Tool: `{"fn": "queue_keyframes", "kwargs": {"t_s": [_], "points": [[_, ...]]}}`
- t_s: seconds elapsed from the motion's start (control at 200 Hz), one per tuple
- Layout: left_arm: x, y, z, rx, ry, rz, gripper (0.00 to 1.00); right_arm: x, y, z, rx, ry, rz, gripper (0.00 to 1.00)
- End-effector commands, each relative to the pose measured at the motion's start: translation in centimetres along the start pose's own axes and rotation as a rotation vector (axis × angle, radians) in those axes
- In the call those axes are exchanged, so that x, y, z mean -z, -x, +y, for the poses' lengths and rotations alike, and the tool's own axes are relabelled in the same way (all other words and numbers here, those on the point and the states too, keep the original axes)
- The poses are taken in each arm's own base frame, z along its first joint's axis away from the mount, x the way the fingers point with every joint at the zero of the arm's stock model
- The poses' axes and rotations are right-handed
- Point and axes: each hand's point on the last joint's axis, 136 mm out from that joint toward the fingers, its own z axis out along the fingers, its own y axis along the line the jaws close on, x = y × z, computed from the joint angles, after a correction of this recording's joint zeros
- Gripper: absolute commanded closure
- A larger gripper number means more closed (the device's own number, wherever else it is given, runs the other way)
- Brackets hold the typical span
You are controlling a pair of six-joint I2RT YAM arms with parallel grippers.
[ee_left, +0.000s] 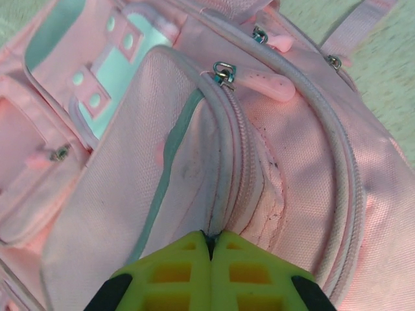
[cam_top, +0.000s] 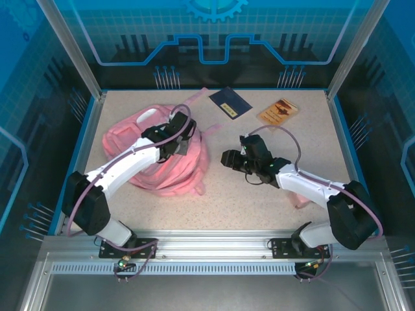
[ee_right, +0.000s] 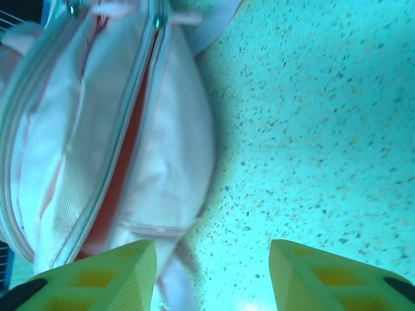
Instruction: Pack the student bag
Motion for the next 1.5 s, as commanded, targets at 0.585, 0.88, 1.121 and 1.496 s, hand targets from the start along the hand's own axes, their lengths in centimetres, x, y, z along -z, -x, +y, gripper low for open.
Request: {"fn": "queue_keyframes", "kwargs": {"t_s": [0.585,0.88,1.121,1.496], "points": [[5.6,-1.6,0.5,0.338,-0.250,-0.032,0.08,-14.0,18.6,-8.2,-0.020,-0.353,-0.027,0.35],[5.8,-1.5,0.6,0.352,-0.263,-0.042,0.03,-19.0,20.5,-10.1,-0.013,-0.333,-0.008,0.46],[5.2,-1.5,0.0,0.350,-0.277,-0.023,0.02,-21.7,19.3,-10.3,-0.090,-0.264,0.090,0.47],[5.1,-1.3,-0.6,0.349,-0.301,-0.014,0.01,-19.5,14.8,-12.2,-0.141,-0.357,0.231,0.48]]}}
